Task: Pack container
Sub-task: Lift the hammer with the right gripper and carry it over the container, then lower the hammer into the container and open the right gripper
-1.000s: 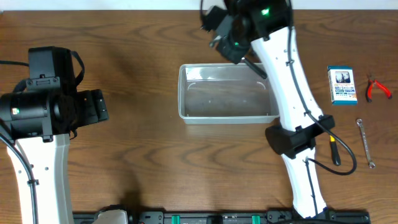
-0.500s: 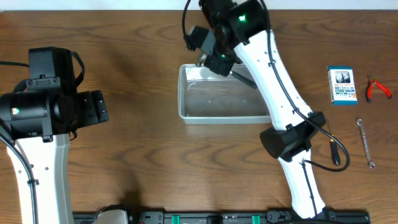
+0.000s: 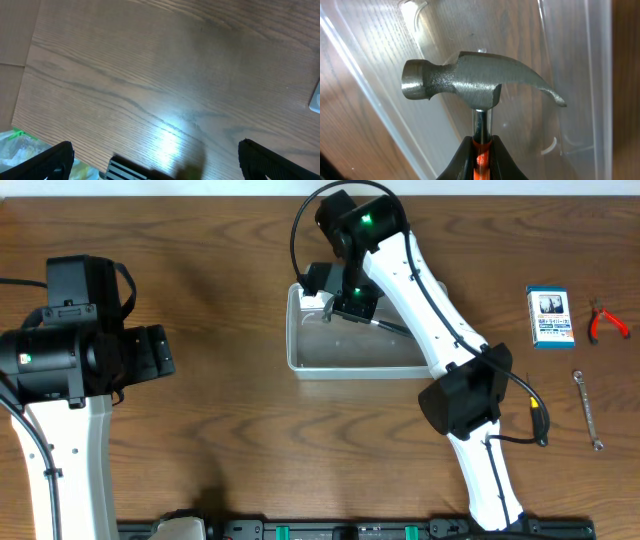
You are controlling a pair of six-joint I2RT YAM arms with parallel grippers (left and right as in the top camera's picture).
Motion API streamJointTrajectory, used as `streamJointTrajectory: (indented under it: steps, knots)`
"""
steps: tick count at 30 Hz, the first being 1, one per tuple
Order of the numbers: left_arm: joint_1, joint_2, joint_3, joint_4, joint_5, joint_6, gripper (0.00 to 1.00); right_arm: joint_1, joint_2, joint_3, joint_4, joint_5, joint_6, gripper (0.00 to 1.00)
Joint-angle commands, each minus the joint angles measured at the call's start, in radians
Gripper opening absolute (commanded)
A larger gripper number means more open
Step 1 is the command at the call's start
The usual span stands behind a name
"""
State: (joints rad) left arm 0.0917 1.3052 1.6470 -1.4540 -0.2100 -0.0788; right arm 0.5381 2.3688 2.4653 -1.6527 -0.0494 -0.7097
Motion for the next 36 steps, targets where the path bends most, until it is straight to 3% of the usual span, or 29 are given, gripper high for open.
streamJointTrajectory:
  steps: [1,15,28,32,36]
  knots:
    - [0.005,0.002,0.005,0.000,-0.008,-0.010,0.98,-0.002,-0.022,-0.044,0.016,-0.020,-0.030,0.06]
    - [0.005,0.002,0.005,0.000,-0.008,-0.010,0.98,-0.004,-0.022,-0.257,0.149,-0.041,-0.040,0.06]
    - [0.005,0.002,0.005,-0.004,-0.008,-0.010,0.98,-0.008,-0.020,-0.324,0.241,-0.040,-0.040,0.11]
    - [0.005,0.002,0.005,-0.004,-0.008,-0.010,0.98,-0.008,-0.020,-0.324,0.248,-0.030,-0.040,0.25]
    - [0.005,0.002,0.005,-0.004,-0.008,-0.010,0.98,-0.008,-0.020,-0.323,0.251,-0.017,-0.040,0.29]
